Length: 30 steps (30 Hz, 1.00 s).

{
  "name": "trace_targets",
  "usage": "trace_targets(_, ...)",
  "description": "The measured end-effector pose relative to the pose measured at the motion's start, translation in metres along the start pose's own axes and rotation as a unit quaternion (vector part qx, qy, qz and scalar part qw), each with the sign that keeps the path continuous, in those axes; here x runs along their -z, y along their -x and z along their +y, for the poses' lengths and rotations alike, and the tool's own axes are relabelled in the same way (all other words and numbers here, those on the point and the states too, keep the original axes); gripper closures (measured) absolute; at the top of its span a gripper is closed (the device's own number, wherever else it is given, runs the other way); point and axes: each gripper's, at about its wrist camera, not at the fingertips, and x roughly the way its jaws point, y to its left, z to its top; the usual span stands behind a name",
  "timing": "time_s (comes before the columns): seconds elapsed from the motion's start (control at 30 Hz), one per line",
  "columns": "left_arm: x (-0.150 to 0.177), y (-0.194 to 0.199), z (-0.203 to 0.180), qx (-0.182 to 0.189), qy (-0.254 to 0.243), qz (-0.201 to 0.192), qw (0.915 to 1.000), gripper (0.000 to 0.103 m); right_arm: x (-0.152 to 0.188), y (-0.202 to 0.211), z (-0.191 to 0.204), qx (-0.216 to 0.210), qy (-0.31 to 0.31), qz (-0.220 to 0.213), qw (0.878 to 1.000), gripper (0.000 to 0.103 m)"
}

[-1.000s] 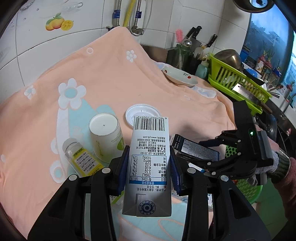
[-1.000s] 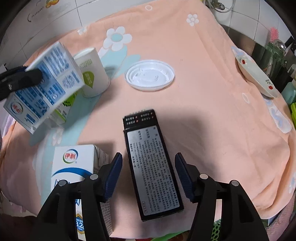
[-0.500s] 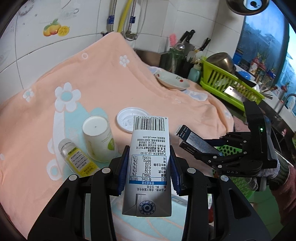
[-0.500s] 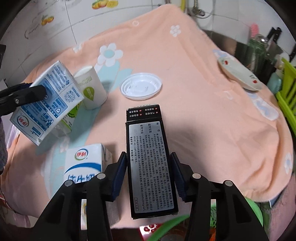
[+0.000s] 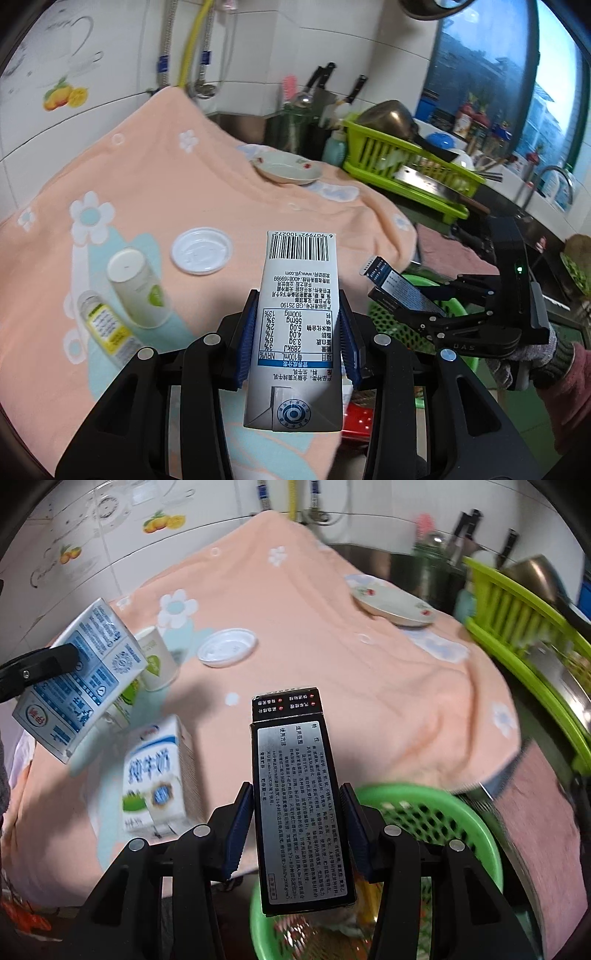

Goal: Collect trash
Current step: 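Carry the black box and milk carton over the green basket and release both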

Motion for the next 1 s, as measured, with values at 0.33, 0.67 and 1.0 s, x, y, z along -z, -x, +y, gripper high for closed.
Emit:
trace_targets(0.33, 0.005, -0.01, -0.045, 0.029, -0.03, 0.012, 0.9991, 0.064, 0.048, 0.017, -0.038, 0.047, -0.046, 0.012, 0.998, 0.056)
trace_targets(0.67, 0.008, -0.027, -0.087, 0.052, -0.057, 0.028, 0.9966, 0.064, 0.084, 0.021, -0.085, 0.085, -0.105, 0.025, 0.991, 0.055)
trace_targets(1.0, 0.013, -0.053, -0.128, 0.077, -0.079, 0.051, 0.9926, 0.064, 0.096, 0.048, -0.1, 0.094, -0.125, 0.0, 0.988, 0.048)
